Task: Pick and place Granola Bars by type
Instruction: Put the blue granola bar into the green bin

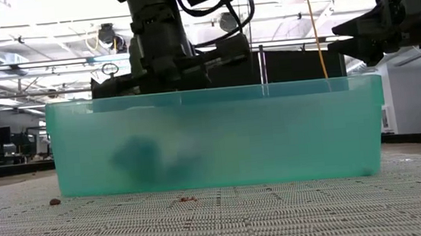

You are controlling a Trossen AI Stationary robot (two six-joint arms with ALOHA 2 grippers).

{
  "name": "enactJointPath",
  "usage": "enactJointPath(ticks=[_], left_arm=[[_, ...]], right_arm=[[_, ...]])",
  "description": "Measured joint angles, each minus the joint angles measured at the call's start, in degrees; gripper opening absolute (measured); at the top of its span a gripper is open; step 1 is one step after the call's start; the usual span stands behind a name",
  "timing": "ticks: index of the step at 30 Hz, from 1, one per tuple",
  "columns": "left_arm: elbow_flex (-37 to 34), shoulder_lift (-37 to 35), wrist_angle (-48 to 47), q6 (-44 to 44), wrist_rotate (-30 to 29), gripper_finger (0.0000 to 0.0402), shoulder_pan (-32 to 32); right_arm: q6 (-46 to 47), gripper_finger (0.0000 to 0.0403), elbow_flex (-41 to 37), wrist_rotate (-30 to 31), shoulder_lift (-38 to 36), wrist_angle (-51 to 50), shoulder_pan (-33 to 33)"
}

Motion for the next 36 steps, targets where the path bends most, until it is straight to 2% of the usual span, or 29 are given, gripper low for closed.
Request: enactJointPath(ticks=[13, 17, 24, 28, 32, 36], left_arm=[[0.00, -0.02, -0.01, -2.47, 0.42, 0.0102, 0.07], [0.00, -0.02, 0.01, -2.38, 0.37, 0.0147, 0.11], [0.00, -0.02, 3.06, 1.41, 0.43, 0.0249, 0.50], [0.00, -0.04, 4.83, 6.66, 3.76, 0.0299, 0.76], [0.00, -0.10, 2.92, 7.78, 6.24, 0.0330, 0.87], [-0.04, -1.74, 0.79, 8.05, 6.19, 0.0343, 0.88]], right_arm=[[0.00, 0.0279, -0.01, 0.00, 0.00, -0.01, -0.01], [-0.02, 0.0279, -0.02, 0.00, 0.00, 0.00, -0.01], [-0.01, 0.0279, -0.01, 0.00, 0.00, -0.01, -0.01], [0.00, 0.0279, -0.02, 0.00, 0.00, -0.01, -0.02], [0.00, 0.0279, -0.01, 0.00, 0.00, -0.01, -0.01], [0.00, 0.0279, 0.00, 0.00, 0.00, 0.01, 0.00]])
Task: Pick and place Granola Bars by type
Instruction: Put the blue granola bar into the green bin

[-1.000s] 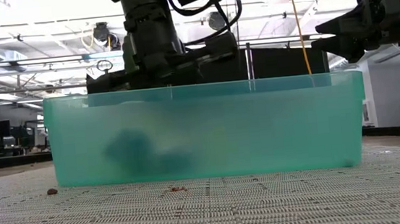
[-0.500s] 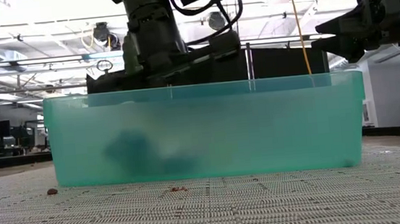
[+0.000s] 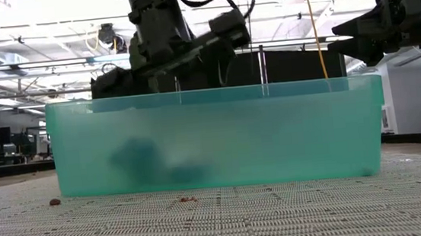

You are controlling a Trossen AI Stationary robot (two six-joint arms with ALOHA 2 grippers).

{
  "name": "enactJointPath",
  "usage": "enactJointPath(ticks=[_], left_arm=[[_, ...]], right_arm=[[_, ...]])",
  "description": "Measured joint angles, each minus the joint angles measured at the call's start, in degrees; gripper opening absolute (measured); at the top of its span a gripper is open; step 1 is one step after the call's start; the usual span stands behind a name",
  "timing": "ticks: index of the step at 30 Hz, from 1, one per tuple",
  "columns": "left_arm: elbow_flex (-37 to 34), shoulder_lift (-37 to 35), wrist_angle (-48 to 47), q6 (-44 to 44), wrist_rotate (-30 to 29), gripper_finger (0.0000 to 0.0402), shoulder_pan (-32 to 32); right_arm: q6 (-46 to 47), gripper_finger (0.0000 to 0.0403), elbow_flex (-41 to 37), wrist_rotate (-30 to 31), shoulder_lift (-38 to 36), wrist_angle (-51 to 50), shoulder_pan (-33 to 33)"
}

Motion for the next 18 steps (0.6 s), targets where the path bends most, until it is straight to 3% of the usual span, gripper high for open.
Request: enactJointPath(ticks=[7, 18], left_arm=[[0.00, -4.88, -2.76, 1.03, -1.04, 0.0344, 0.84], [0.00, -16.62, -8.50, 11.13, 1.46, 0.0344, 3.30]], right_arm=[[0.00, 0.0279, -0.01, 0.00, -0.02, 0.05, -0.01], [-0.01, 0.0279, 0.00, 0.00, -0.02, 0.02, -0.01]])
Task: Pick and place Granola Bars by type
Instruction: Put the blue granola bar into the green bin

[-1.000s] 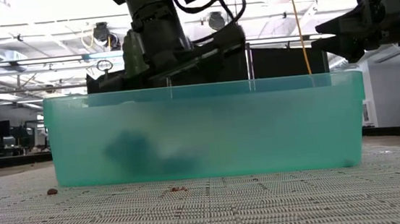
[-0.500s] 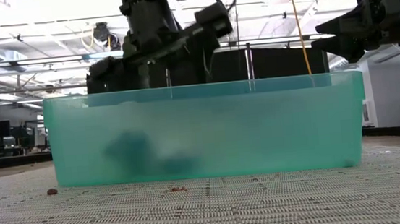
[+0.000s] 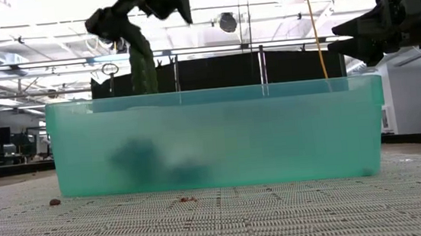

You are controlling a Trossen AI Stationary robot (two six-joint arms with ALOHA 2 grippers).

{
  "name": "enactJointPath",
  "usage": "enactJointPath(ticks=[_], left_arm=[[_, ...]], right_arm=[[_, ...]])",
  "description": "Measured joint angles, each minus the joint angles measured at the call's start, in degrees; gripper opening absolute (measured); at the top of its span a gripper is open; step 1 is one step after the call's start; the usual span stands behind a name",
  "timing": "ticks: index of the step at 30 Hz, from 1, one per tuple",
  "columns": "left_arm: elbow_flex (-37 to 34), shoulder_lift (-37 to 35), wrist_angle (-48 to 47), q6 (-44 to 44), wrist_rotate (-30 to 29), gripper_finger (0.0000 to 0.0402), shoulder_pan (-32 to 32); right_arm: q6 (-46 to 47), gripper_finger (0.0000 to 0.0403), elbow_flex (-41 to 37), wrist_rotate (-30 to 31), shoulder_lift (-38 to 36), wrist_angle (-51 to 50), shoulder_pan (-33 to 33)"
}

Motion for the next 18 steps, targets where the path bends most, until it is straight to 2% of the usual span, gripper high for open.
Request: enactJointPath(ticks=[10, 18], left_arm=[[0.00, -9.49, -0.37, 8.09, 2.10, 0.0344, 2.41], [0.04, -15.45, -2.07, 25.32, 9.31, 0.0344, 3.65]], right_arm=[[0.01, 0.0279, -0.02, 0.00, 0.00, -0.02, 0.01], [0.01, 0.0279, 0.00, 0.00, 0.00, -0.04, 0.00]])
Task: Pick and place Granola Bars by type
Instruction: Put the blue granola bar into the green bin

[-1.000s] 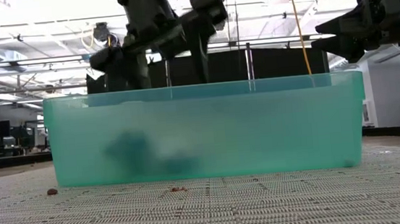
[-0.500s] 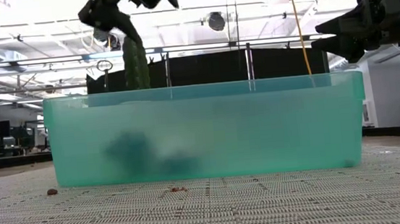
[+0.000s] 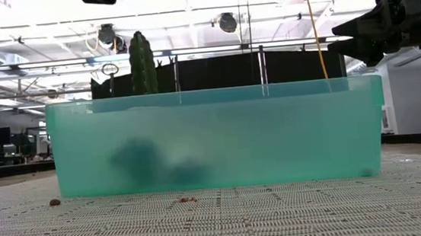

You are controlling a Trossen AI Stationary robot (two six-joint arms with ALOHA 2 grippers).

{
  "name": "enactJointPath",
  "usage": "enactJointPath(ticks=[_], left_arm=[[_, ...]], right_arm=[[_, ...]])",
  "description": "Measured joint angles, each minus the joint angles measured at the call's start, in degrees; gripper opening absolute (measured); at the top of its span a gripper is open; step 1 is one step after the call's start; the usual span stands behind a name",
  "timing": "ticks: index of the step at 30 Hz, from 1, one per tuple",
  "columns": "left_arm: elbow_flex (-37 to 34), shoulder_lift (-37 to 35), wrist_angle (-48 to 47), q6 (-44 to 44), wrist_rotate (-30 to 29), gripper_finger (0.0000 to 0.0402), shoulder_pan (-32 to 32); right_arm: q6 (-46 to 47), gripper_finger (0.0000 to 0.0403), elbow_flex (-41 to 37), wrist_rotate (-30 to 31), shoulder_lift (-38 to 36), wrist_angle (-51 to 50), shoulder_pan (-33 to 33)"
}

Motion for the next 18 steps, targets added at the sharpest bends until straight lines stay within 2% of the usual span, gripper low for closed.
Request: enactJointPath(ticks=[9, 18], left_arm=[[0.00, -6.77, -9.60, 14.40, 4.18, 0.0344, 0.94], [0.00, -12.52, -19.70, 22.77, 4.33, 0.0344, -0.53]], right_arm=[[0.00, 0.0279, 0.00, 0.00, 0.02, 0.04, 0.00], [-0.01, 0.0279, 0.00, 0.00, 0.01, 0.00, 0.01]])
